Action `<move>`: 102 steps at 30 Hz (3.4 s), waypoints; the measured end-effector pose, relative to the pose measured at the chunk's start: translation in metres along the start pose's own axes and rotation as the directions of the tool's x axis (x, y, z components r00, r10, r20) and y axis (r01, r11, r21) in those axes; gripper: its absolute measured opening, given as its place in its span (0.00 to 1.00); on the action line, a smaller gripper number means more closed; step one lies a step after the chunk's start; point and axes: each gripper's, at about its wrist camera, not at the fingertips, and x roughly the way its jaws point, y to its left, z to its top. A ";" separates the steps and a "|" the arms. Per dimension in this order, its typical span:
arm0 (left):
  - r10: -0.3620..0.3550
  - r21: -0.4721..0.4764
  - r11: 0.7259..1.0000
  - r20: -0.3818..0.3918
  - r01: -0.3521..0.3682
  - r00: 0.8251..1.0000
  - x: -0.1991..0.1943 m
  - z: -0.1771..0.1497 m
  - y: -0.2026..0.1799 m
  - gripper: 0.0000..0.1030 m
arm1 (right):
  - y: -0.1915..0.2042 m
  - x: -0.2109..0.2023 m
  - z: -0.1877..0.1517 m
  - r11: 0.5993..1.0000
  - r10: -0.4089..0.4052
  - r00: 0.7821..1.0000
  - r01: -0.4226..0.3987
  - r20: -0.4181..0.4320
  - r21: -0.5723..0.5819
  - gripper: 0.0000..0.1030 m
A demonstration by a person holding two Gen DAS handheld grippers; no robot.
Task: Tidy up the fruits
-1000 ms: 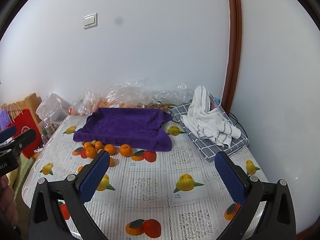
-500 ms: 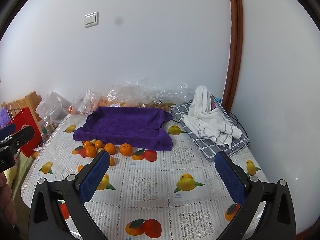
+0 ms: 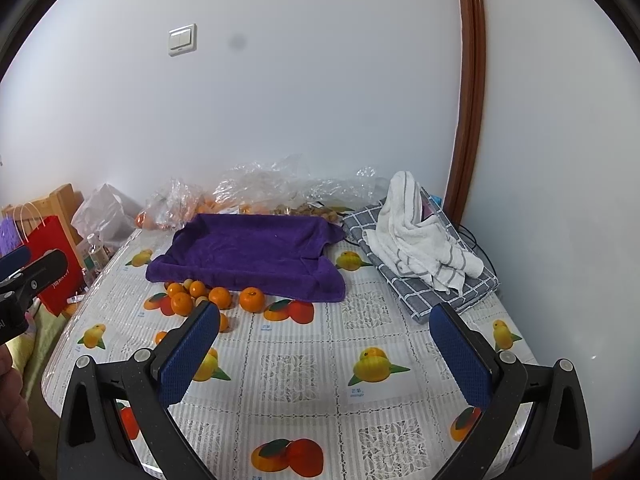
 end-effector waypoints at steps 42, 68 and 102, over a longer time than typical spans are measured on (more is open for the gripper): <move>-0.097 0.056 0.990 -0.372 0.127 0.923 0.178 -0.131 0.039 0.74 | 0.010 0.172 -0.067 0.986 0.167 0.948 -0.158 -0.271 0.054 0.83; -0.090 -0.127 0.991 -0.357 0.047 0.930 0.213 -0.096 0.112 0.36 | 0.079 0.270 -0.038 0.964 0.248 0.917 -0.267 -0.314 -0.016 0.61; -0.167 -0.106 0.984 -0.303 0.141 0.938 0.222 -0.014 0.082 0.36 | 0.059 0.261 0.001 0.981 0.175 0.946 -0.190 -0.272 -0.028 0.41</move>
